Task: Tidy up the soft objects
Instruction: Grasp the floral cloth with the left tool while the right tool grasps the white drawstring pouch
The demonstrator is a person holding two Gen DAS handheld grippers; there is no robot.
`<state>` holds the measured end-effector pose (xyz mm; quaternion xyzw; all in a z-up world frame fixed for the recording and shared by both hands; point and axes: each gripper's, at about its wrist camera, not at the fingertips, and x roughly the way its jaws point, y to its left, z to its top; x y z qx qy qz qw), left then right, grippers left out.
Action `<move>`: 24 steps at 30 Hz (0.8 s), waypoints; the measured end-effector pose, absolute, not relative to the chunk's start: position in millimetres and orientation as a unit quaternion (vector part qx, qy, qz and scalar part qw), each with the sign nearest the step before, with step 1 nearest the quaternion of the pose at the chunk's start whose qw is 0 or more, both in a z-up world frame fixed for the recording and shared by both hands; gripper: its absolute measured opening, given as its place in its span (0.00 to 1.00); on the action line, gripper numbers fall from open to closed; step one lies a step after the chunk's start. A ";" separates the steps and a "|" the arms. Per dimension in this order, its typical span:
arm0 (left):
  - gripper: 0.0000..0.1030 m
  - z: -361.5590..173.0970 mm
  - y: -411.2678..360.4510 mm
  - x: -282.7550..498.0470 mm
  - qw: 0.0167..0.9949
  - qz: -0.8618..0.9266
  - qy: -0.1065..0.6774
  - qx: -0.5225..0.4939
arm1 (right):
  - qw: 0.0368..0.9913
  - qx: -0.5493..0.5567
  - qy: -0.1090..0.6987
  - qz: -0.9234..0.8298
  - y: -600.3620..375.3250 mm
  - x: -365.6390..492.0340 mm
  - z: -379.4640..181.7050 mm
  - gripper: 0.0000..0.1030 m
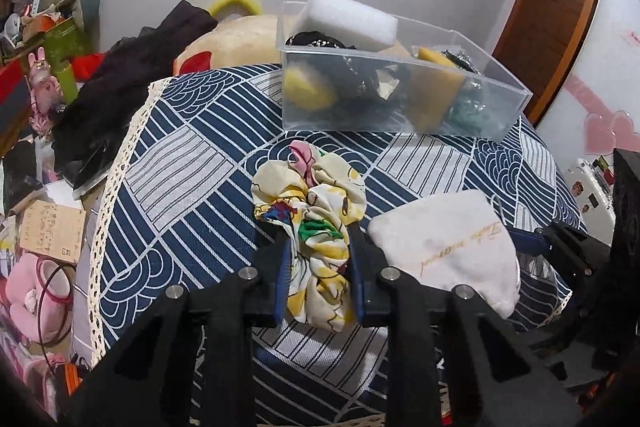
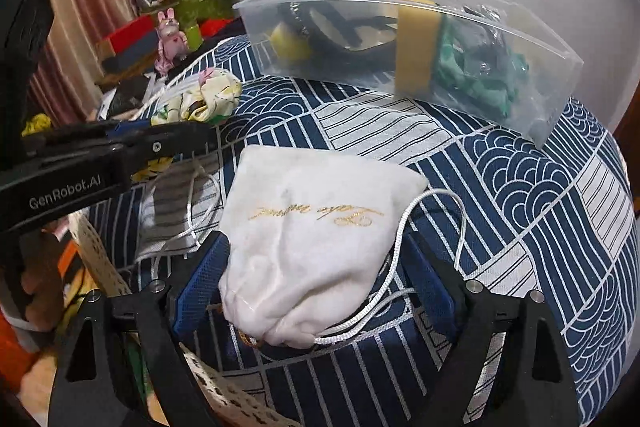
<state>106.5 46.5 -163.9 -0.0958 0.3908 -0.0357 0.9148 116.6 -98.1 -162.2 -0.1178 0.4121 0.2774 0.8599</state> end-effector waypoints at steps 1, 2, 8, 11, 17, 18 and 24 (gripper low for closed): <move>0.24 -164.2 45.9 106.5 0.914 -0.037 0.392 -0.096 | 0.861 -0.124 0.409 0.276 -97.2 115.4 -163.0 0.65; 0.24 -164.5 45.4 106.6 0.914 -0.038 0.392 -0.096 | 0.863 -0.130 0.405 0.274 -96.7 114.3 -163.5 0.59; 0.24 -162.7 42.8 105.8 0.916 -0.039 0.390 -0.092 | 0.863 -0.118 0.394 0.293 -103.7 113.5 -156.6 0.22; 0.24 -160.2 43.2 105.2 0.917 -0.039 0.386 -0.091 | 0.866 -0.109 0.388 0.295 -108.9 114.9 -153.9 0.19; 0.24 -149.2 39.4 106.0 0.921 -0.046 0.377 -0.082 | 0.884 -0.083 0.370 0.273 -123.5 122.2 -136.5 0.18; 0.24 -147.0 38.4 106.5 0.923 -0.048 0.374 -0.080 | 0.888 -0.080 0.366 0.266 -128.6 123.6 -132.3 0.18; 0.24 -121.8 30.0 116.4 0.933 -0.057 0.348 -0.063 | 0.910 -0.075 0.330 0.239 -142.3 134.0 -102.3 0.19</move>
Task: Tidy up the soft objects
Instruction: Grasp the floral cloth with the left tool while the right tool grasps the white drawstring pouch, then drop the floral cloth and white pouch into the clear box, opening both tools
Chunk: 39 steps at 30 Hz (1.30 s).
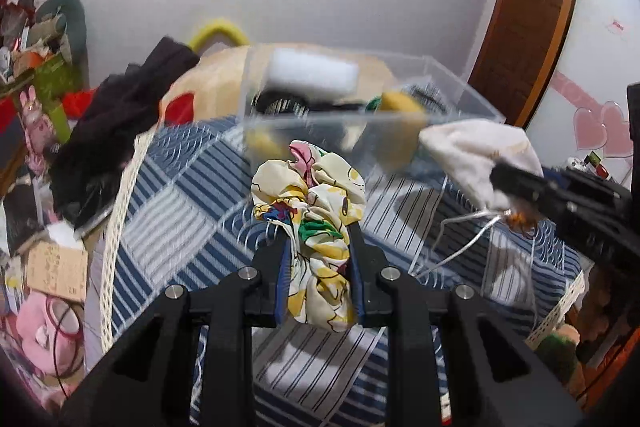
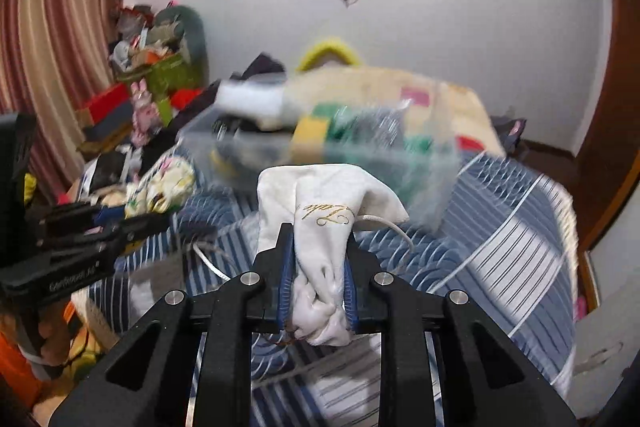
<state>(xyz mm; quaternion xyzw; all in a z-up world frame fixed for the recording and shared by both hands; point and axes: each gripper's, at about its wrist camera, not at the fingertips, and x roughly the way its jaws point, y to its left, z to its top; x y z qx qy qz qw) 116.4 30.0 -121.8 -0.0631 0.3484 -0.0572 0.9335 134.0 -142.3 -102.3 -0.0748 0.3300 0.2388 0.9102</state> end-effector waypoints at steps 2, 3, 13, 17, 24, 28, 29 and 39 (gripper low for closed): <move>0.24 -111.2 28.3 120.7 0.938 -0.061 0.335 -0.061 | 0.918 -0.071 0.315 0.232 -146.5 139.5 -90.1 0.19; 0.24 -105.2 27.7 123.9 0.940 -0.065 0.329 -0.060 | 0.921 -0.068 0.307 0.229 -147.5 140.5 -85.9 0.19; 0.24 -78.2 26.0 177.9 0.943 -0.094 0.308 -0.083 | 0.949 -0.066 0.240 0.195 -140.2 170.9 -48.0 0.19; 0.24 -76.1 21.7 197.0 0.938 -0.112 0.312 -0.096 | 0.950 -0.062 0.239 0.190 -136.9 183.2 -48.4 0.19; 0.25 -89.0 -6.7 220.3 0.937 -0.112 0.329 -0.046 | 0.944 -0.064 0.267 0.184 -131.9 205.9 -64.5 0.19; 0.27 -103.9 -8.5 232.8 0.931 -0.100 0.350 -0.041 | 0.937 -0.077 0.289 0.181 -130.3 212.9 -76.4 0.20; 0.29 -104.8 -8.0 231.9 0.932 -0.100 0.347 -0.042 | 0.936 -0.079 0.291 0.180 -130.1 213.4 -78.5 0.20; 0.63 -102.5 5.0 215.8 0.932 -0.095 0.346 -0.057 | 0.931 -0.082 0.312 0.170 -137.5 215.7 -79.7 0.62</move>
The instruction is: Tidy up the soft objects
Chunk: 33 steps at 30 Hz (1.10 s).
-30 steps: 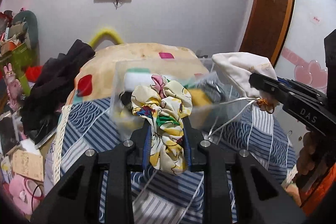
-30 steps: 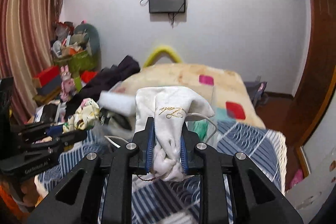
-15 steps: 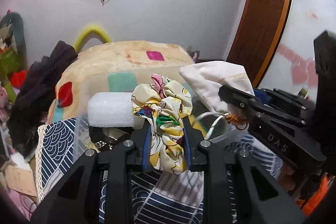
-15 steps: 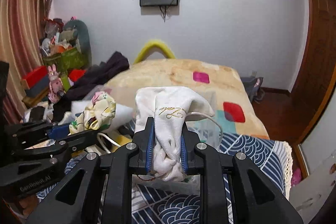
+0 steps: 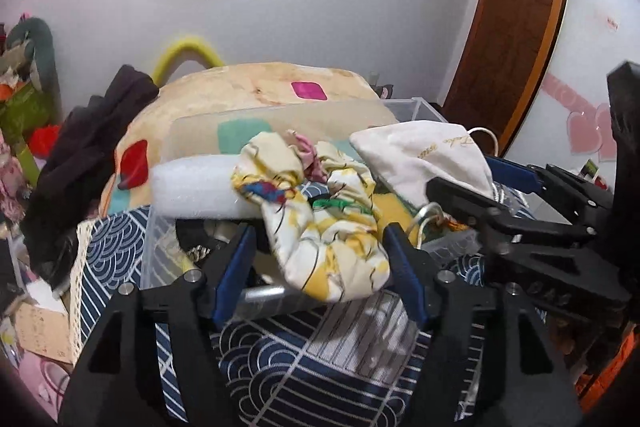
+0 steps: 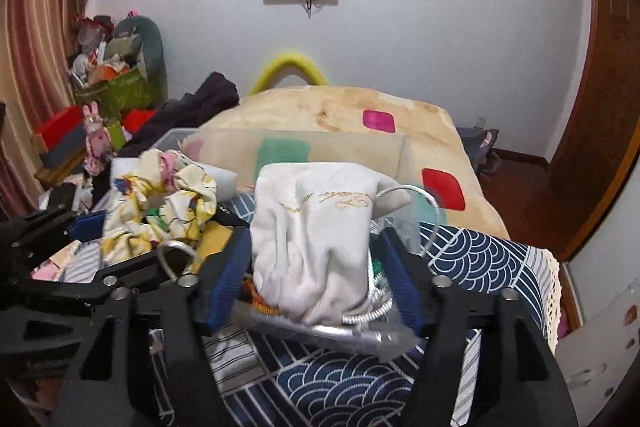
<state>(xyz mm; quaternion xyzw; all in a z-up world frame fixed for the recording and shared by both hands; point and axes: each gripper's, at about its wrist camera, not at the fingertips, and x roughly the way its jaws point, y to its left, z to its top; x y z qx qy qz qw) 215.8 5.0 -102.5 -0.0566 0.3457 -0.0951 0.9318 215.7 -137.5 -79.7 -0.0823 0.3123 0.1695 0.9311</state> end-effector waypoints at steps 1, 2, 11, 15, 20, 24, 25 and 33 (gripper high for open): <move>0.63 -102.5 7.9 213.3 0.931 -0.094 0.347 -0.061 | 0.932 -0.078 0.310 0.173 -140.3 213.5 -77.6 0.62; 0.63 -101.9 10.6 209.2 0.931 -0.094 0.347 -0.066 | 0.932 -0.074 0.307 0.176 -143.4 210.4 -74.9 0.62; 0.64 -60.7 13.5 145.6 0.956 -0.088 0.275 -0.051 | 0.945 -0.048 0.262 0.192 -166.9 174.0 -48.6 0.71; 0.71 -33.9 12.1 114.4 0.971 -0.078 0.222 -0.031 | 0.956 -0.050 0.217 0.190 -170.6 147.0 -30.3 0.77; 0.85 -9.0 7.7 74.3 0.985 -0.058 0.160 -0.015 | 0.966 -0.019 0.165 0.200 -176.1 114.5 -9.7 0.81; 0.95 2.6 8.9 53.4 0.989 -0.060 0.136 -0.022 | 0.971 -0.019 0.135 0.199 -175.8 93.4 -0.3 0.89; 0.96 4.5 9.5 49.0 0.989 -0.058 0.132 -0.023 | 0.971 -0.018 0.131 0.199 -175.9 88.6 0.0 0.93; 0.99 8.7 11.8 32.2 0.992 -0.038 0.115 -0.026 | 0.975 -0.009 0.102 0.197 -174.9 63.9 -1.7 1.00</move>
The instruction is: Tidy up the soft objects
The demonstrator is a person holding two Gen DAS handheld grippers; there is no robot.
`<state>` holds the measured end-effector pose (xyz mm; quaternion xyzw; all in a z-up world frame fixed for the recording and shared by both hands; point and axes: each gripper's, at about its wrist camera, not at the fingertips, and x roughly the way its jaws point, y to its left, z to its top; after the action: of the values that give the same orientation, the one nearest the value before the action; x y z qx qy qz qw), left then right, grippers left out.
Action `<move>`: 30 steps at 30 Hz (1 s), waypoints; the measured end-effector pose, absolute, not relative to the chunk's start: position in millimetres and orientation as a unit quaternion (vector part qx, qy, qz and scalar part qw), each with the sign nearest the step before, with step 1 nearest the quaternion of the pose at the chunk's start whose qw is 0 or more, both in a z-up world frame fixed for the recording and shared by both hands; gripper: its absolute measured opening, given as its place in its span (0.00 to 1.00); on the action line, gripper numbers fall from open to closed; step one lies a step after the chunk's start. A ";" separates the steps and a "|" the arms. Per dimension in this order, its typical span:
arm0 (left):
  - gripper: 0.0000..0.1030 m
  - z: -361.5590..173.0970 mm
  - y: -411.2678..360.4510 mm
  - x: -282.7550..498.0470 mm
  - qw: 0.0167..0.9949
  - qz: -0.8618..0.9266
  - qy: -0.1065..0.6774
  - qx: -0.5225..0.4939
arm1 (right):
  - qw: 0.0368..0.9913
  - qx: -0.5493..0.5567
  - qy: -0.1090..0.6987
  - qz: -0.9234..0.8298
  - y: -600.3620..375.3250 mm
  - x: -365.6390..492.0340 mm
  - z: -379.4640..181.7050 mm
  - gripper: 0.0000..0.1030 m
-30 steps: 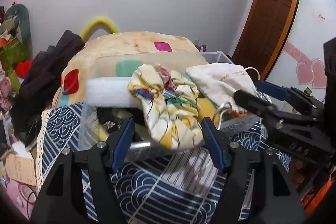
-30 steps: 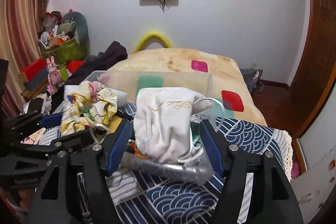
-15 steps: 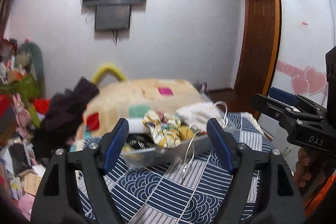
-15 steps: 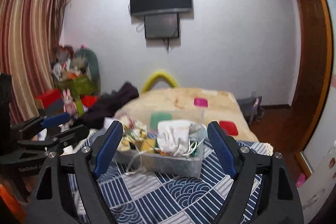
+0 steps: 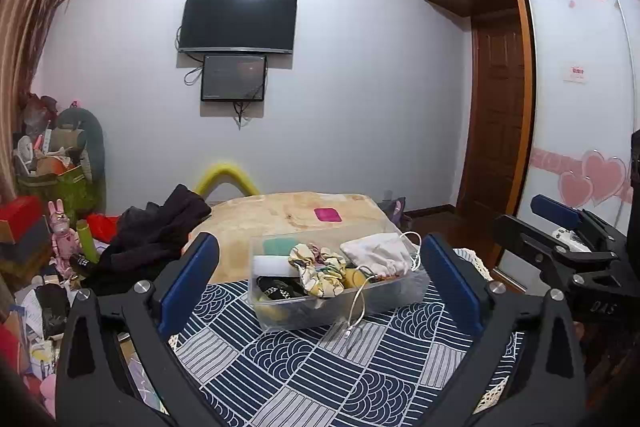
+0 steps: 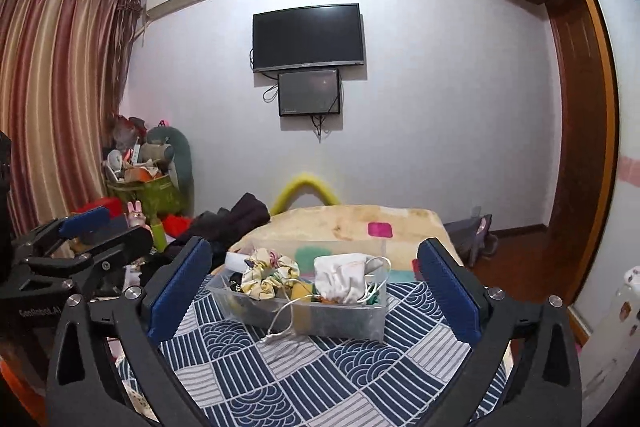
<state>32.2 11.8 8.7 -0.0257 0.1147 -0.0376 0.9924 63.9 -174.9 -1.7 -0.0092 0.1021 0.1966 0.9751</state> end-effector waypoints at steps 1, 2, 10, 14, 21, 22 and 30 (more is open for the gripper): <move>0.99 8.8 11.7 31.8 0.992 -0.037 0.114 -0.026 | 0.976 -0.011 0.100 0.195 -174.0 62.7 -1.5 1.00; 0.99 9.0 11.8 31.0 0.993 -0.036 0.113 -0.027 | 0.976 -0.012 0.099 0.193 -173.5 62.6 -1.2 1.00; 1.00 6.0 8.3 28.7 0.994 -0.029 0.108 -0.016 | 0.975 -0.006 0.094 0.201 -174.8 58.5 -0.9 1.00; 1.00 3.8 6.7 30.7 0.993 -0.028 0.113 -0.015 | 0.975 -0.006 0.094 0.201 -175.2 54.7 -2.7 1.00; 1.00 3.8 7.6 29.9 0.993 -0.029 0.112 -0.016 | 0.974 -0.006 0.097 0.203 -174.8 51.3 -3.5 1.00; 1.00 4.0 7.5 29.8 0.993 -0.029 0.112 -0.016 | 0.974 -0.006 0.097 0.203 -174.7 51.7 -3.3 1.00; 1.00 4.7 7.2 30.0 0.993 -0.028 0.112 -0.017 | 0.974 -0.006 0.098 0.202 -175.4 51.2 -3.8 1.00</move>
<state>30.0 7.2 4.7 -0.0169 0.1117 -0.0281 0.9932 51.2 -175.4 -3.8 -0.0057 0.0979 0.2024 0.9744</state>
